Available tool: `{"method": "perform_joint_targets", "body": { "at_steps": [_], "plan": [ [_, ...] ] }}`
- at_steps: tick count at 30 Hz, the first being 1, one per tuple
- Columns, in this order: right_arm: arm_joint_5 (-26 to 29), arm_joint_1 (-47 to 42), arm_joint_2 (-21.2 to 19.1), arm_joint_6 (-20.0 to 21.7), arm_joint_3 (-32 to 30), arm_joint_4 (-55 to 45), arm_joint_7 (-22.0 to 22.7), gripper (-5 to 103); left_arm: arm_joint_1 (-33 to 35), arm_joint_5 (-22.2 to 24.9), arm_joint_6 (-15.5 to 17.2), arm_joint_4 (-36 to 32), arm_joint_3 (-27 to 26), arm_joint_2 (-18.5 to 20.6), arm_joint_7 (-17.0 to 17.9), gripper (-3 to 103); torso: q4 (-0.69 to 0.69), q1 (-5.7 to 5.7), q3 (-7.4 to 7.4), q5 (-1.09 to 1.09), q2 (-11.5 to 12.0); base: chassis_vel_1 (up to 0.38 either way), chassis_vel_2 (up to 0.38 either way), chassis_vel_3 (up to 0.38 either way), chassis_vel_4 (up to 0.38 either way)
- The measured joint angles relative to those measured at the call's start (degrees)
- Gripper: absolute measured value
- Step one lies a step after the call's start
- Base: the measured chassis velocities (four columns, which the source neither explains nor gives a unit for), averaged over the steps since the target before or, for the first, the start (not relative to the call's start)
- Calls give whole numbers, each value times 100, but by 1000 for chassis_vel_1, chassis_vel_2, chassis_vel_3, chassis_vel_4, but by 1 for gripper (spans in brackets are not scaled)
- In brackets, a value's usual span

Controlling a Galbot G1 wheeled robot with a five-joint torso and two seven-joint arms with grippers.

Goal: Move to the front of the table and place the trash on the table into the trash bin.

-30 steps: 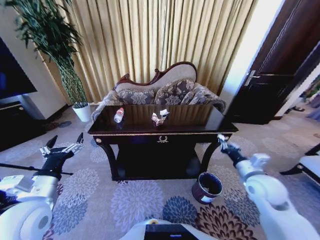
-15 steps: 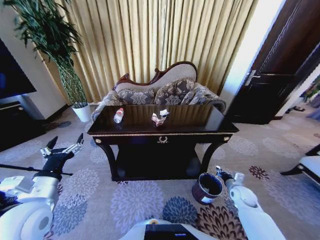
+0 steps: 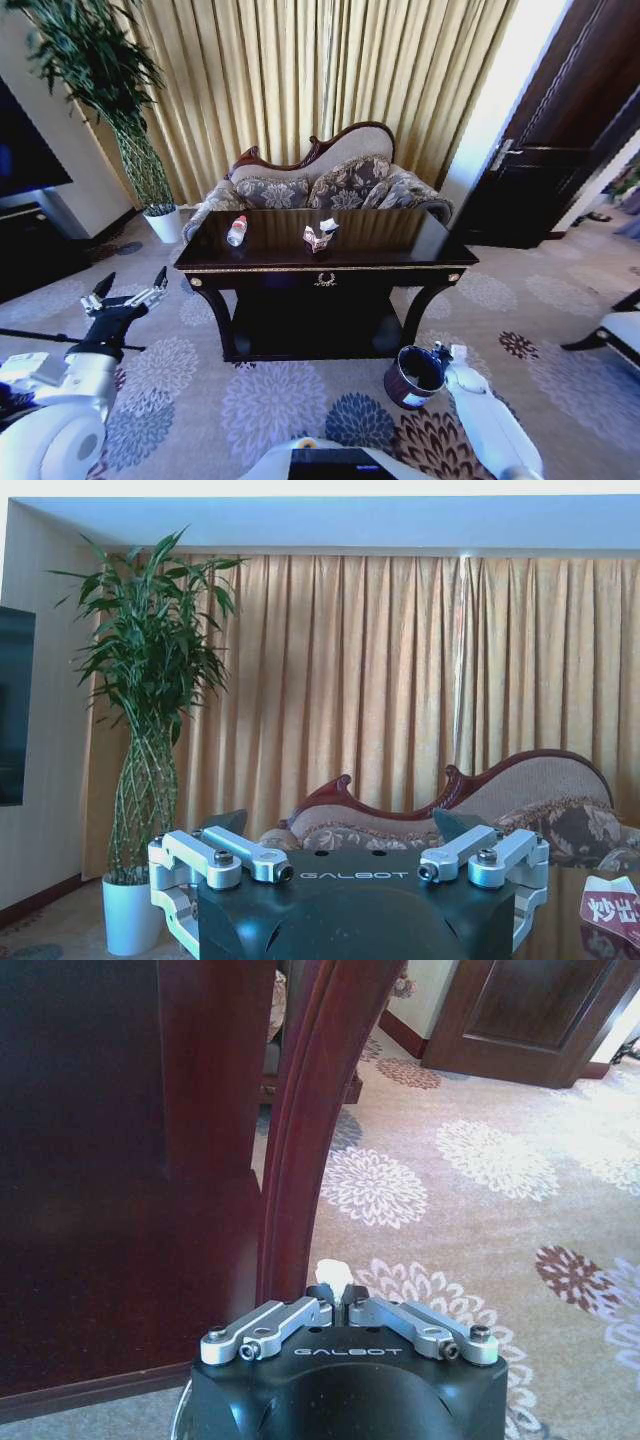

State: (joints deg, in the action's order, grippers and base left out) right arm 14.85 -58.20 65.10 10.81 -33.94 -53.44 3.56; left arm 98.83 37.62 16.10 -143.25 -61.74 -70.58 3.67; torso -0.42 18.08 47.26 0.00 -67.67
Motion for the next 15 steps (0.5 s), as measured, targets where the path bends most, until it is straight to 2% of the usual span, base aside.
{"method": "perform_joint_targets", "body": {
  "at_steps": [3,5,6,8,9,13,14,15],
  "plan": [
    [-79,73,47,11,-5,62,34,-1,-15,-1,-3,0,2,13,-3,100,-1,0,0,-1,0,0,0,0,0],
    [-191,107,74,26,-37,122,50,9,-18,-1,-5,0,2,23,-4,100,0,0,0,-1,0,0,0,0,0],
    [-191,107,74,26,-37,122,50,9,-18,-1,-5,0,2,23,-4,100,0,0,0,-1,0,0,0,0,0],
    [-251,113,77,33,-65,160,62,20,-22,-1,-16,9,3,30,-10,100,-2,1,0,0,0,0,0,0,0],
    [-251,113,77,33,-65,160,62,20,-22,-1,-16,9,3,30,-10,100,-2,1,0,0,0,0,0,0,0],
    [-267,111,57,41,-84,171,99,41,-30,-1,-27,39,12,37,-30,100,-1,0,0,0,0,0,0,0,0],
    [-267,111,57,41,-84,171,99,41,-30,-1,-27,39,12,37,-30,100,-1,0,0,0,0,0,0,0,0],
    [-267,101,46,42,-86,160,101,47,-31,-1,-31,45,14,36,-31,100,-1,0,0,-1,0,0,0,0,0]
  ]
}}
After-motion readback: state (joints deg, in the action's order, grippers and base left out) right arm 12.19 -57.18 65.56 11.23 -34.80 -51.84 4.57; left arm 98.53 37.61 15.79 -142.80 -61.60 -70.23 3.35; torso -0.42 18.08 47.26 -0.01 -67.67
